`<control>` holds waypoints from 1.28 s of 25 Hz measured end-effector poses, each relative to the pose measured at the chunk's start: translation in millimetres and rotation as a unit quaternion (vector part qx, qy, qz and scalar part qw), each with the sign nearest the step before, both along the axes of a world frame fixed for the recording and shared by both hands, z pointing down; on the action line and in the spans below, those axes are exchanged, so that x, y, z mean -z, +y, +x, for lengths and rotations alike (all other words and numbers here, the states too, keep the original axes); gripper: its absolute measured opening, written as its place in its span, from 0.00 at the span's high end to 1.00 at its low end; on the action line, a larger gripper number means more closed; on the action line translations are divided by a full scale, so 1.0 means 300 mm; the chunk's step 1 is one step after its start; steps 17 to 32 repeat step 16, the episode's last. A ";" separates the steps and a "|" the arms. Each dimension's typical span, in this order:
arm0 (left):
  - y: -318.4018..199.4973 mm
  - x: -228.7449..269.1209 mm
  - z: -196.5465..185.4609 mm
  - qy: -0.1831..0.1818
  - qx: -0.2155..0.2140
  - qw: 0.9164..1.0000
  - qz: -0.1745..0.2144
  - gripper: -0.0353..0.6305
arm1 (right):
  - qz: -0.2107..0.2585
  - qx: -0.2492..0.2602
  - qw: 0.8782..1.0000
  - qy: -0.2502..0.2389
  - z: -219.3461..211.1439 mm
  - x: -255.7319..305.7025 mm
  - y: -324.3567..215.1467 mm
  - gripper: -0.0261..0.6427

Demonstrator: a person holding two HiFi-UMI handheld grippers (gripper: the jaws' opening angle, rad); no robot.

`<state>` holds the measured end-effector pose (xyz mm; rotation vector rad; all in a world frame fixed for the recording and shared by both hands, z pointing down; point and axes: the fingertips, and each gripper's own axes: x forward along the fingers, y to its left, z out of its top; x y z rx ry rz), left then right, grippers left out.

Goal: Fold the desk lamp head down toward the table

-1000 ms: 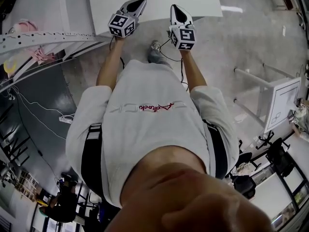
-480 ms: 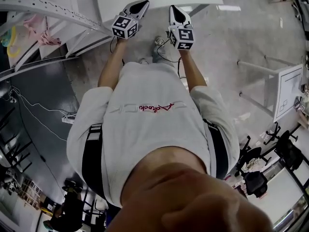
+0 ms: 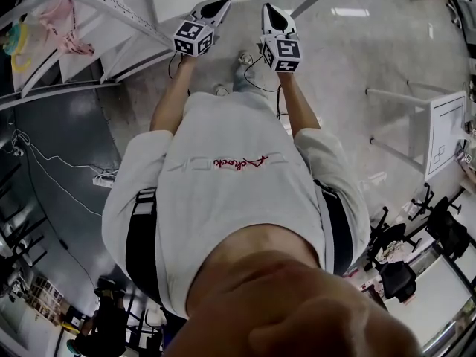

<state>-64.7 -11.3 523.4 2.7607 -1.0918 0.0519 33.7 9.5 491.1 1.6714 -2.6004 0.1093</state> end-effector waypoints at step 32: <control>0.039 -0.015 0.025 -0.006 -0.014 1.000 -0.001 0.91 | -0.005 0.000 1.000 0.004 0.016 -0.027 0.048 0.94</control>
